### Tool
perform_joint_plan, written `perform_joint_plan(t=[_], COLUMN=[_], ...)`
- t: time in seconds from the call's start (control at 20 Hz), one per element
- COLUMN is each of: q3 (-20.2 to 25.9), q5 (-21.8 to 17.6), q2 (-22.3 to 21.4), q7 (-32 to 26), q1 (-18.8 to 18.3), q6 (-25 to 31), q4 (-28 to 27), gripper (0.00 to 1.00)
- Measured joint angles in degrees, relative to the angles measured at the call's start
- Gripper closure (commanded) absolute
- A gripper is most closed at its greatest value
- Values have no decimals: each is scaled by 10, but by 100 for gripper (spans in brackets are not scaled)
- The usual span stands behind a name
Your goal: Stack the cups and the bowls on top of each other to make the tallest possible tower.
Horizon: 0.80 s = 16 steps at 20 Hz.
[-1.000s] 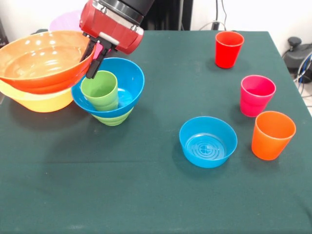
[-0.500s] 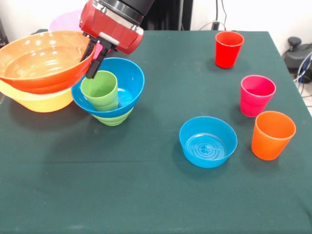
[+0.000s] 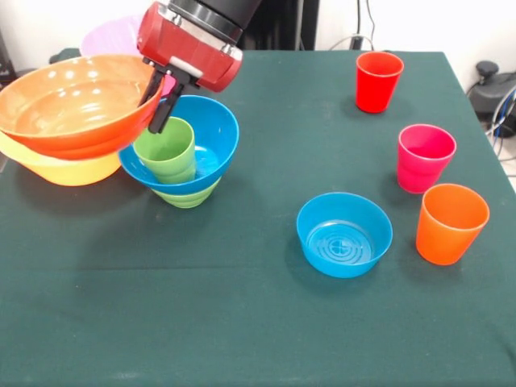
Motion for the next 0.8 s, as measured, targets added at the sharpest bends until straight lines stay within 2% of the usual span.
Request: perform_joint_plan(t=[0.35,0.8], q3=[29,42], q5=[0,0], q2=[-1,-8], q7=[0,0], q1=[-11,-14], q6=[0,0], q4=[6,23], gripper=[100,100])
